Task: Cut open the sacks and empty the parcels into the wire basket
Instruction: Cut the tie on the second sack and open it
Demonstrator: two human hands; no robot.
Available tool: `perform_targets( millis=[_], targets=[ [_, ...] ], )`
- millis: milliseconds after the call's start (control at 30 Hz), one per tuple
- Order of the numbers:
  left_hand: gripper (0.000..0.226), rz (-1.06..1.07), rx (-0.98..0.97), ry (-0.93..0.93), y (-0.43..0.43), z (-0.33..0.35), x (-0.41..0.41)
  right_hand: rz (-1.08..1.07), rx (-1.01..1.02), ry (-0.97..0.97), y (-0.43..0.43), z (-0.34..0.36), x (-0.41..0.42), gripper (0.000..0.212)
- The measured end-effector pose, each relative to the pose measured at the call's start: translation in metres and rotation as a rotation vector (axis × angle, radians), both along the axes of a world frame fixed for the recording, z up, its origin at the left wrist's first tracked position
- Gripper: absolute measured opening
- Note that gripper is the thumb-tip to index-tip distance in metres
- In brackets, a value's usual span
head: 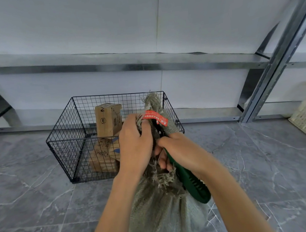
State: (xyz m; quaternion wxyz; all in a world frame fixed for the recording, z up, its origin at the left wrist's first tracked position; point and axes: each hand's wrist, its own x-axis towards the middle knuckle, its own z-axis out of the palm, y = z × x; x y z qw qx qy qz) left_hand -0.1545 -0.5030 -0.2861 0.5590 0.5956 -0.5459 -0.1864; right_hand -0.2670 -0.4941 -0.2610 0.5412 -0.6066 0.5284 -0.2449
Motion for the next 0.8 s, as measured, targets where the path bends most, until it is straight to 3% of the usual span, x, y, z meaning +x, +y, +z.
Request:
perform_targets(
  millis=[200,400,533,667,800],
  targets=[
    [0.011,-0.009,-0.021,-0.068,0.001,0.002,-0.006,-0.037,-0.127,-0.029,0.001,0.001,0.002,0.031],
    [0.008,0.008,-0.076,-0.093,0.002,0.002,-0.01,-0.11,-0.075,-0.06,0.003,0.004,0.001,0.029],
    [0.022,-0.03,-0.106,-0.072,0.003,0.001,-0.01,-0.141,-0.076,-0.051,0.004,0.008,-0.001,0.029],
    [0.038,-0.035,-0.057,0.071,0.007,0.008,-0.012,-0.08,-0.13,-0.058,0.008,0.012,0.0,0.032],
    [0.024,-0.183,0.043,0.467,0.006,0.023,-0.005,-0.006,-0.136,-0.04,0.012,0.018,0.001,0.033]
  ],
)
